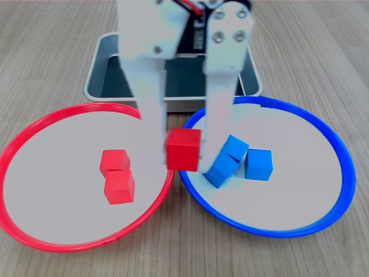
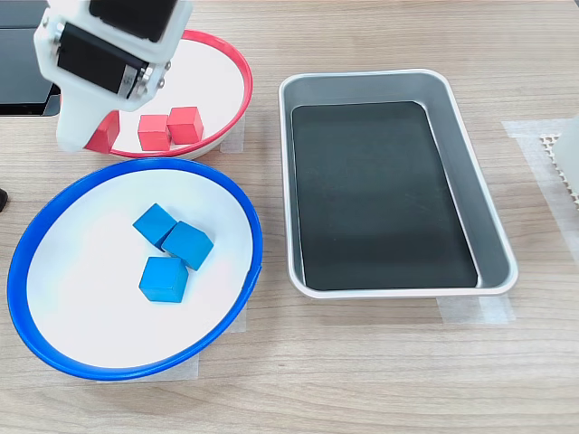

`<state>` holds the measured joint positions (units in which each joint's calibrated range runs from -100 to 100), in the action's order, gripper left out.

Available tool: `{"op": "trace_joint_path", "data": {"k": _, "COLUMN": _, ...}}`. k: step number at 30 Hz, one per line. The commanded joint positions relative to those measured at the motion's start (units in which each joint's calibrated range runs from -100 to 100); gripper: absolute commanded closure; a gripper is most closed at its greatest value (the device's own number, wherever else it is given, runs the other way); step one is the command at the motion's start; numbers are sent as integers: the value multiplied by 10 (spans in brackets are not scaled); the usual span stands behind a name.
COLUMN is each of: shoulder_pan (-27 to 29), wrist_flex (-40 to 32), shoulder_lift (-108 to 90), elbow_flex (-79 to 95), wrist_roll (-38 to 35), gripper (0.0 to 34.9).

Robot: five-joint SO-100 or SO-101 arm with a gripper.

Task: Relocate any misplaced blocks to their matching dishes.

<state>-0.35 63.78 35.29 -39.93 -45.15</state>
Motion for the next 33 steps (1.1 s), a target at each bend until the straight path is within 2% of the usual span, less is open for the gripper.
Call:
{"op": "trace_joint_path", "data": {"k": 1, "shoulder_pan": 26, "wrist_flex": -22, "shoulder_lift": -61, "elbow_flex": 39, "wrist_roll": 18, "gripper": 346}}
{"op": "trace_joint_path", "data": {"k": 13, "shoulder_pan": 97, "wrist_flex": -90, "shoulder_lift": -81, "elbow_flex": 118, "wrist_roll": 70, "gripper": 346}}
{"op": "trace_joint_path", "data": {"k": 24, "shoulder_pan": 140, "wrist_flex": -120, "shoulder_lift": -21, "elbow_flex": 112, "wrist_roll": 55, "gripper": 346}}
{"op": "trace_joint_path", "data": {"k": 33, "shoulder_pan": 144, "wrist_flex": -117, "shoulder_lift": 25, "elbow_flex": 89, "wrist_roll": 39, "gripper": 346}}
